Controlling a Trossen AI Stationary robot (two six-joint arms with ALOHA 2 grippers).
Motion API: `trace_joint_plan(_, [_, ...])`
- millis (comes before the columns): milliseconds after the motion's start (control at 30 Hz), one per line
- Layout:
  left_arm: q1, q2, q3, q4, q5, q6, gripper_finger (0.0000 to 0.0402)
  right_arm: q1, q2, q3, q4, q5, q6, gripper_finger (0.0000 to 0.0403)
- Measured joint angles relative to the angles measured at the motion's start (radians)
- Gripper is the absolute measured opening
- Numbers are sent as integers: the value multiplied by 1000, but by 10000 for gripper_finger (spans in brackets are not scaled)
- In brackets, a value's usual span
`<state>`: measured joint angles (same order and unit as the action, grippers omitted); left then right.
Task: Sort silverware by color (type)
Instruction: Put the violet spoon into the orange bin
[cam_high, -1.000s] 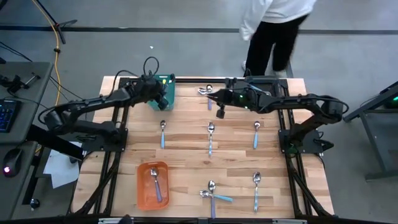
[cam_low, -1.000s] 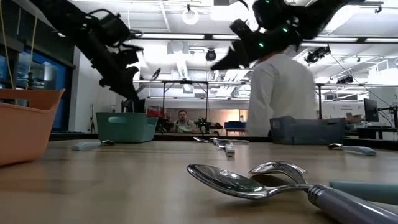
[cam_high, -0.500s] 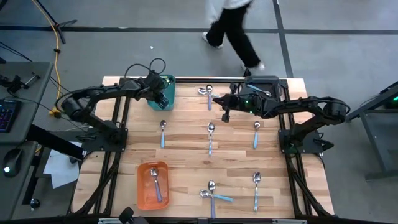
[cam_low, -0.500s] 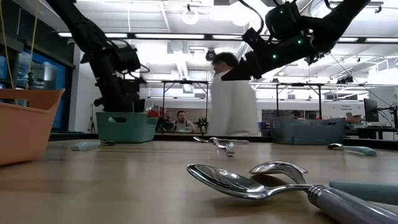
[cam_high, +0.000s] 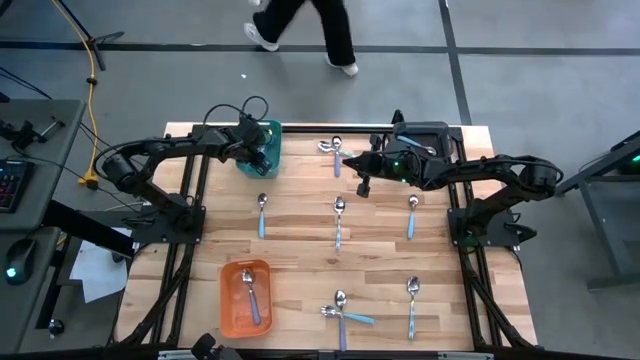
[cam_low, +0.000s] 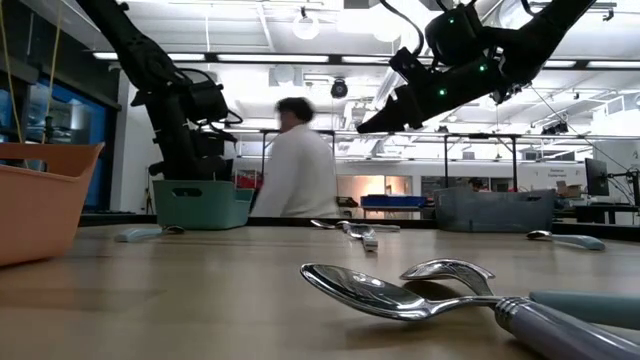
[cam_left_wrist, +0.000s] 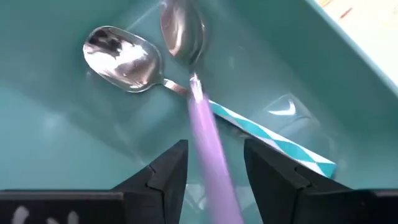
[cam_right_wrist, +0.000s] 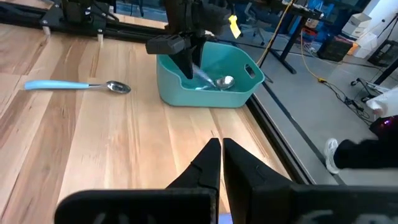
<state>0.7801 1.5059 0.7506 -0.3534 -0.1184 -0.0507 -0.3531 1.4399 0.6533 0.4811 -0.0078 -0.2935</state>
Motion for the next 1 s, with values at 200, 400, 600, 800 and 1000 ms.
trace_joint_plan(200, [-34, -1, 0, 4, -125, 24, 125, 0, 0, 0, -10, 0, -2, 0])
trace_joint_plan(400, [-64, -1, 4, 52, -123, 80, 82, 0, -9, 0, -49, -6, -22, 0])
trace_joint_plan(600, [-48, -1, 71, 0, -94, 80, 61, -7, -10, 6, -55, -11, -26, 0])
trace_joint_plan(800, [-33, -1, 144, -60, -66, 73, 80, -36, -10, 116, -184, -23, -27, 0])
trace_joint_plan(1000, [-6, 0, 183, -176, -21, 59, 124, -102, -10, 255, -324, -132, -37, 0])
